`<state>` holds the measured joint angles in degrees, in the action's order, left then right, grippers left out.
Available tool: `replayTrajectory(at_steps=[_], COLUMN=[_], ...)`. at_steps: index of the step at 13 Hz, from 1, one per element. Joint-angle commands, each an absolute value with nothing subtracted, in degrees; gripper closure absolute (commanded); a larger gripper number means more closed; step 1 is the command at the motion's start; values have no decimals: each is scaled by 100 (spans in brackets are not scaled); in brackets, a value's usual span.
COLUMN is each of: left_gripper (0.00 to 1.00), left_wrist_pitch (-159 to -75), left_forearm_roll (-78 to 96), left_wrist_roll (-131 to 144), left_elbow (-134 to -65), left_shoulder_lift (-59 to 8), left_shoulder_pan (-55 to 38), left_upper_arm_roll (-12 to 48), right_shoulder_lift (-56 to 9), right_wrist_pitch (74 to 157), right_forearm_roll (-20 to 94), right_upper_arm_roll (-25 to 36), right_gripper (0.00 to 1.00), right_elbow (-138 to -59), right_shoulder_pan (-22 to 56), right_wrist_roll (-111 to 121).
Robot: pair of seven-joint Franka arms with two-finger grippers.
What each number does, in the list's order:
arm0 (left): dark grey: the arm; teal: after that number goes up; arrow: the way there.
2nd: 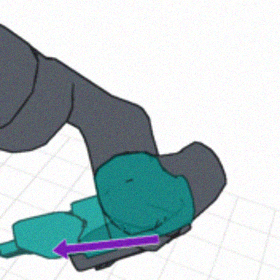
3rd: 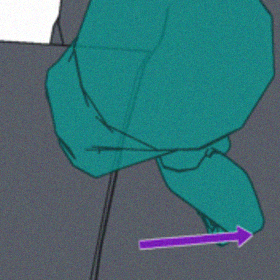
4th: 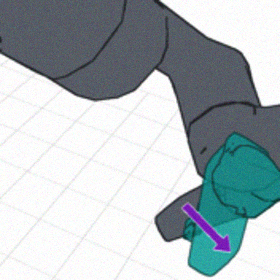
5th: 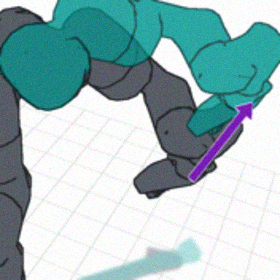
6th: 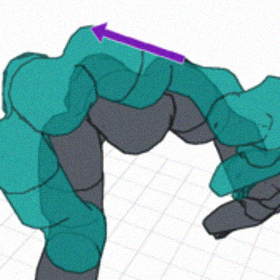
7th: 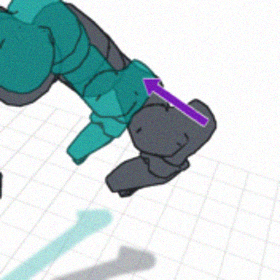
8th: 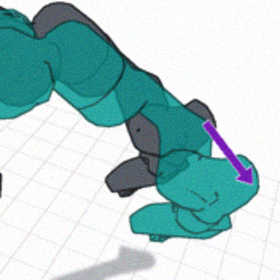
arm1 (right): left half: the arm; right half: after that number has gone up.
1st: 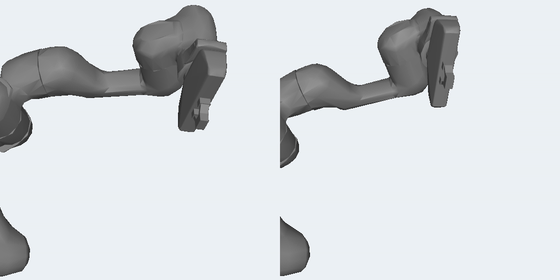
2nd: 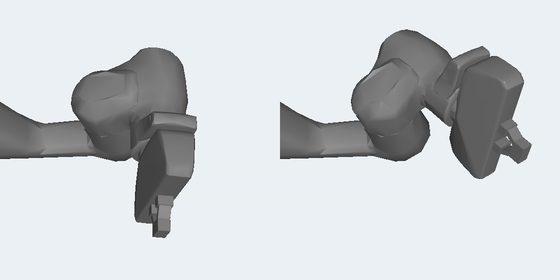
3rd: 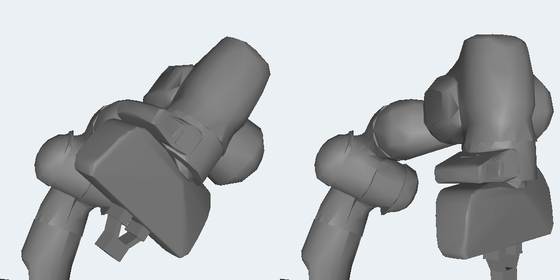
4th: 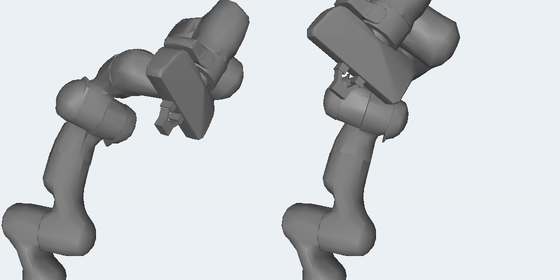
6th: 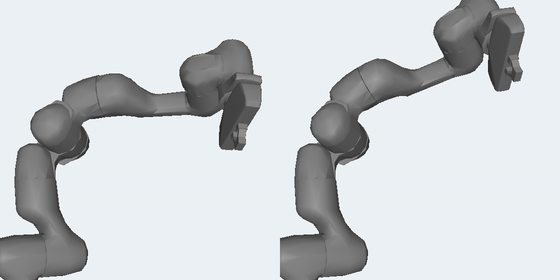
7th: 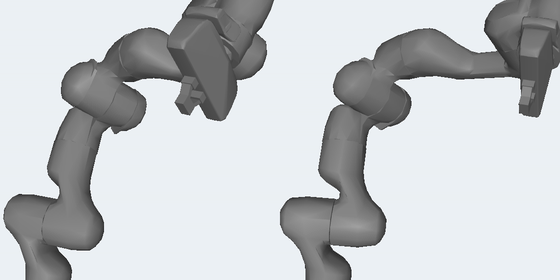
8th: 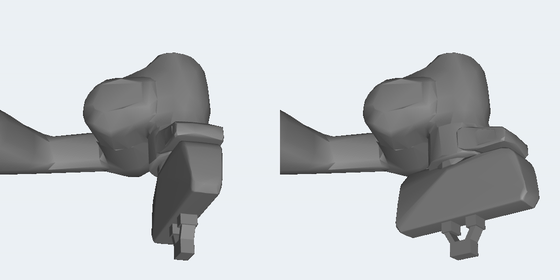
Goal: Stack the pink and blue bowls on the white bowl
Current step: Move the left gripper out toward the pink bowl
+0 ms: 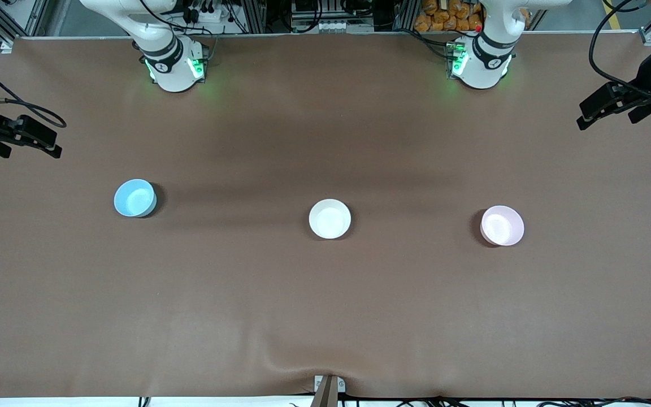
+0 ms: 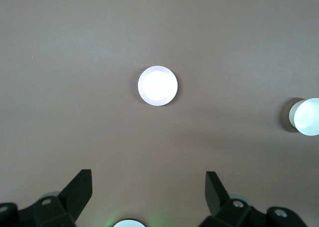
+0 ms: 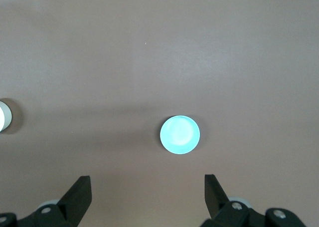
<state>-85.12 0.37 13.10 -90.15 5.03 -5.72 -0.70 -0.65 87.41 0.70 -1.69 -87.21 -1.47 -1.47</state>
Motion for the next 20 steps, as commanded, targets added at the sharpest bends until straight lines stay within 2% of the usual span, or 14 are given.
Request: replayTrajectory(at_steps=[1,7,13,20], left_gripper=[0,0,0,0], left_wrist_pitch=[-8420,-8254,-8551,-9315], left_forearm_roll=[-88,-79,-88,-88], left_wrist_roll=[1169,1178,1143,1143], left_elbow=[-8912,-9034,-9351,-10133], left_shoulder_lift=[448,413,474,721], left_shoulder_pan=[-563,-388,-369,-360], left_upper_arm_roll=[-53,-70,-18,-18], right_shoulder_lift=[-97,-88,-88,-97], right_wrist_pitch=[8710,8675,8675,8684], right_forearm_roll=[26,26,26,26], right_upper_arm_roll=[-158,-167,-158,-158], right_gripper=[0,0,0,0], right_elbow=[-8657,-8640,-8657,-8666], right_shoulder_pan=[-106,-123,-106,-105], right_wrist_roll=[-141,-132,-132,-149])
